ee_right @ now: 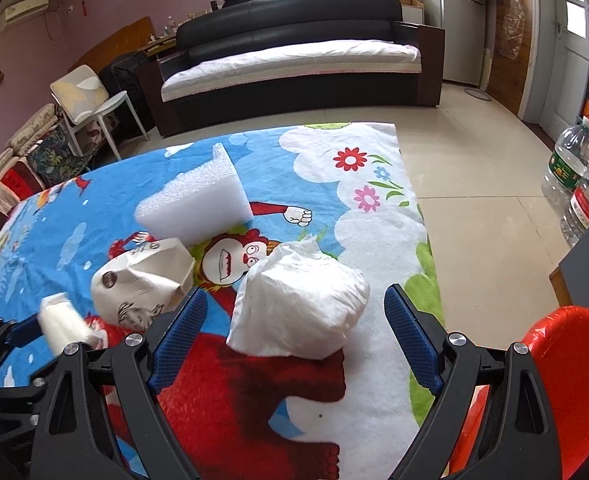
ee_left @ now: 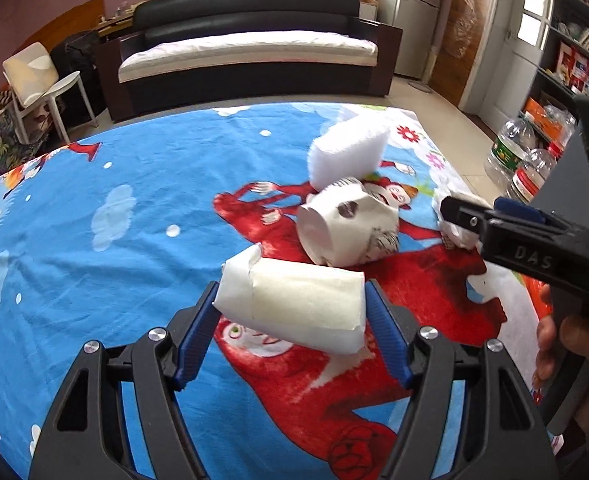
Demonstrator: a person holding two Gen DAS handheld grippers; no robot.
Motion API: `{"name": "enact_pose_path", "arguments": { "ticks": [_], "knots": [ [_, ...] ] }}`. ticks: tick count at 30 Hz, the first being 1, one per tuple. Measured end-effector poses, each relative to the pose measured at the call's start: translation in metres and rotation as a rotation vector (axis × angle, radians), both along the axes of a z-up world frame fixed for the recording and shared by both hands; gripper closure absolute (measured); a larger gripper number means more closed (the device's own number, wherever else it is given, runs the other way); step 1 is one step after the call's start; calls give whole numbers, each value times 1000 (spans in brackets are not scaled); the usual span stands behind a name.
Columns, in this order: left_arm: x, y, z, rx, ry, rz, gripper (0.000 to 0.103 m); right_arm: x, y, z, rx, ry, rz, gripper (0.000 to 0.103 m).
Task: Collect trash
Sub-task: 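Grasp the white foam block with the left tool while the right tool grasps the white plastic bag, then carry the foam block and plastic bag over the red bin and open both tools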
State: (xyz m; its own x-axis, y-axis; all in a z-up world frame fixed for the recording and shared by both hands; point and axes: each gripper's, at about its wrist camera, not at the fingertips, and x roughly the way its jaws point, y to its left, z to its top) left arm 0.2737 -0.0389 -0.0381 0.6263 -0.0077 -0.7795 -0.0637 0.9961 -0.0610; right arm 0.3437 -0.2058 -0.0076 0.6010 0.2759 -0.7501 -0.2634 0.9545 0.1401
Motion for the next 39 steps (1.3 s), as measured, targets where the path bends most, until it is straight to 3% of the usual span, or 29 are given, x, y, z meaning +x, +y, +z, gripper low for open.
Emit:
{"name": "enact_pose_path", "arguments": {
  "ticks": [6, 16, 28, 39],
  "knots": [
    [0, 9, 9, -18, -30, 25, 34, 9, 4, -10, -42, 24, -10, 22],
    [5, 18, 20, -23, -73, 53, 34, 11, 8, -20, -70, 51, 15, 57],
    [9, 19, 27, -34, -105, 60, 34, -11, -7, 0, -62, 4, 14, 61],
    [13, -6, 42, -36, -153, 13, 34, -39, -44, 27, -54, -38, -23, 61]
  ]
}}
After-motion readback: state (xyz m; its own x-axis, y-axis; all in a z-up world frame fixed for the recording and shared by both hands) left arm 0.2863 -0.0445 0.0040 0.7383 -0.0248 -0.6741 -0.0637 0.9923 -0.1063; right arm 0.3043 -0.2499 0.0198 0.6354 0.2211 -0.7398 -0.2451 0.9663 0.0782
